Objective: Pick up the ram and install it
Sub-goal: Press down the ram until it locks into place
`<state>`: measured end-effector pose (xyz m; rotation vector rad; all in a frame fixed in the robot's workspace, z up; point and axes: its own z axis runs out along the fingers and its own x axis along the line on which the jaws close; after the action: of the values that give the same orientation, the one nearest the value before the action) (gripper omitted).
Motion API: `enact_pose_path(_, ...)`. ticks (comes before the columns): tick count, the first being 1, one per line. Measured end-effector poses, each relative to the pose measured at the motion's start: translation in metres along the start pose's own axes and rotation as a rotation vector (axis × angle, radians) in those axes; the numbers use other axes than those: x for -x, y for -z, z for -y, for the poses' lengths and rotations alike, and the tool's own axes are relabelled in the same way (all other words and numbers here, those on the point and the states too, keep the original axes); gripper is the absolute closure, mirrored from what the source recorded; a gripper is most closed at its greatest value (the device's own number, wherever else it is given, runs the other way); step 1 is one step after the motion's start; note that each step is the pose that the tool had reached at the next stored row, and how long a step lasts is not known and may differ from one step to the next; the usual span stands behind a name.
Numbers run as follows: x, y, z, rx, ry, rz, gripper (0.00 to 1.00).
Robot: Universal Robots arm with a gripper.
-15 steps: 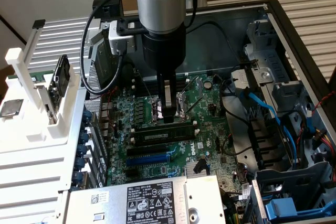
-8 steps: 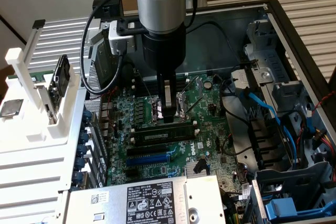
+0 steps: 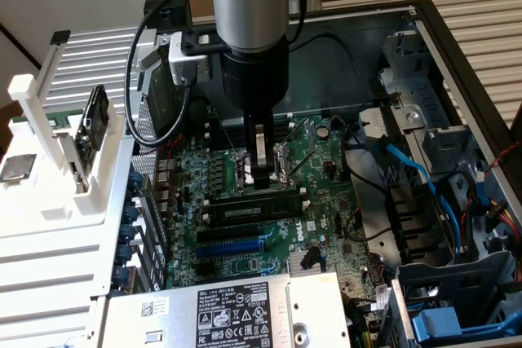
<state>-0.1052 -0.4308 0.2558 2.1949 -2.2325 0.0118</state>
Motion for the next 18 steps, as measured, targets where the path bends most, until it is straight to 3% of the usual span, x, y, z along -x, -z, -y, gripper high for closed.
enact_pose_path(10,0.003,-0.0009,-0.0067,-0.0003,0.000,-0.0001,0.90)
enact_pose_path(18,0.004,-0.0122,-0.0071,-0.0003,0.000,-0.0003,0.90)
